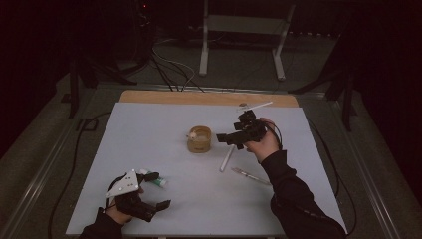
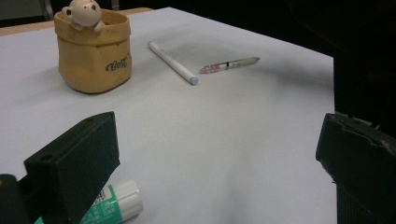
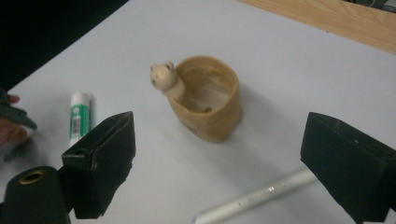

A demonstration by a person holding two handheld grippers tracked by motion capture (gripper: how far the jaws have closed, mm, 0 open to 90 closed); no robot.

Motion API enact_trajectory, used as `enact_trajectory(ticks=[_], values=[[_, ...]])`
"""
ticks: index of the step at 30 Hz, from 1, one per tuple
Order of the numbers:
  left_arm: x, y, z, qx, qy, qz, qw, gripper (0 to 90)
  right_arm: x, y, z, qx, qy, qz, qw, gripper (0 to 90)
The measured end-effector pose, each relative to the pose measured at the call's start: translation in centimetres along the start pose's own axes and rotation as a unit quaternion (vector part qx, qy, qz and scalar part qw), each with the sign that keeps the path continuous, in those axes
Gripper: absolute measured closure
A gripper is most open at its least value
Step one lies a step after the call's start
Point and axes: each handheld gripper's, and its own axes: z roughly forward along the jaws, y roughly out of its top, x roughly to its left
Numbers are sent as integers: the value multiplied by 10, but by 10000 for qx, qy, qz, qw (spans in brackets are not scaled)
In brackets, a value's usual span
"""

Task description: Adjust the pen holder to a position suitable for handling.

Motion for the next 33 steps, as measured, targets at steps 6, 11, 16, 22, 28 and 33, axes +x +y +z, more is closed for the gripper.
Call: enact_trajectory(ticks=[6,11,16,22,28,33], values=[[0,0,0,-7,2,-8,10000,0,-8,-13,-11,-103,184,-136,9997,99],[0,0,0,-3,1,-5,10000,0,-14,-21,-17,-123,260,-251,9993,98],[0,0,0,1,3,-2,10000,0,-20,-33,-25,-172,428,-414,9981,100],[0,0,0,6,10,-6,10000,0,-25,-46,-35,-365,544,-605,9960,115],[0,0,0,1,9,-5,10000,0,-26,-58,-42,-392,569,-777,9946,118],[0,0,0,6,10,-5,10000,0,-27,-68,-45,-212,689,-750,9946,92]])
